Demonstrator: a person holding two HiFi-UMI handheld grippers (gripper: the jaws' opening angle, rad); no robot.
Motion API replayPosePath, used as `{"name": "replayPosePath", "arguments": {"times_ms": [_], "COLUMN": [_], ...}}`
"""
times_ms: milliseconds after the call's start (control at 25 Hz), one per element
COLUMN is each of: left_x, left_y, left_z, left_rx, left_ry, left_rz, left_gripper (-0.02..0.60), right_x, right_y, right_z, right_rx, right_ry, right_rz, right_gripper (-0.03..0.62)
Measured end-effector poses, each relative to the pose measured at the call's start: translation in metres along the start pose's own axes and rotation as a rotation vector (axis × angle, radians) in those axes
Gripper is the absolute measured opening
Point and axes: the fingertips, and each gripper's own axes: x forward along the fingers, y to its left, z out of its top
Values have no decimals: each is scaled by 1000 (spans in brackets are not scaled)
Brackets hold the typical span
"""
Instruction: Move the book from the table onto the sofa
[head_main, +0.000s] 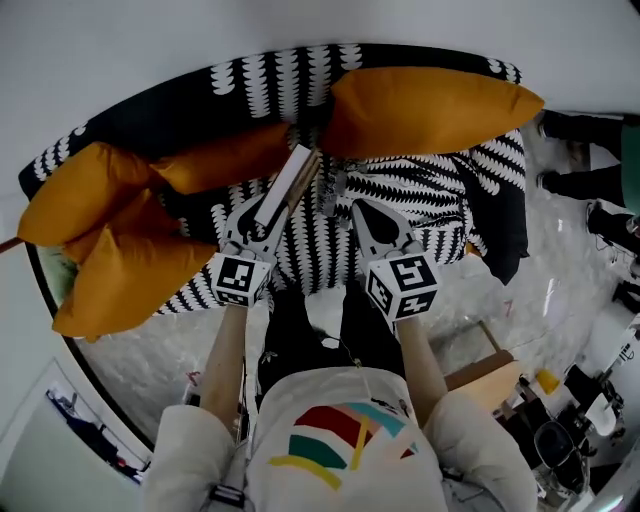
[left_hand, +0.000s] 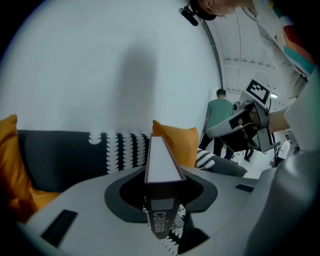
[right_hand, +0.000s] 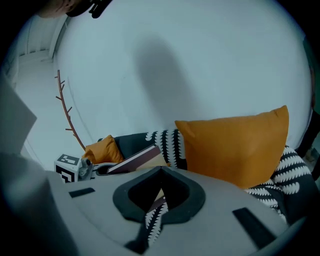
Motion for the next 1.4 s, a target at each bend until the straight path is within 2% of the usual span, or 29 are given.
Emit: {"name": "replayPosePath", "arguments": {"times_ms": [280, 560, 680, 760, 840, 880, 920, 960, 1080, 1240, 1400], "left_x": [43, 49, 48, 48, 51, 53, 54, 54, 54, 53, 33], "left_y": [37, 53, 63, 72, 84, 91, 98, 105, 118, 122, 119], "left_z": [-57, -90, -94, -94, -94, -93, -91, -87, -73, -48, -10], "left_rx": [-25, -45, -70, -59, -22, -7, 3, 10, 31, 31, 38], "left_ry": [44, 100, 85, 77, 92, 102, 104, 95, 45, -15, -75], "left_rz": [-93, -204, -209, -176, -99, -59, -22, 12, 93, 141, 163], "left_gripper": [150, 150, 150, 152, 155, 189, 266, 317, 376, 394, 394], "right_x": [66, 99, 110, 115, 119, 121, 122, 123, 123, 118, 102], "right_y": [12, 27, 31, 32, 32, 32, 33, 34, 33, 27, 36], "right_z": [-56, -70, -74, -74, -71, -69, -67, -64, -61, -54, -29], "right_rx": [42, 0, -8, -13, -14, -13, -13, -13, -23, -37, -55], "right_ry": [98, 142, 153, 155, 155, 155, 156, 156, 151, 138, 82], "right_rz": [27, 67, 73, 68, 63, 62, 63, 64, 70, 68, 53], "right_gripper": [12, 12, 12, 12, 12, 12, 12, 12, 12, 12, 12]}}
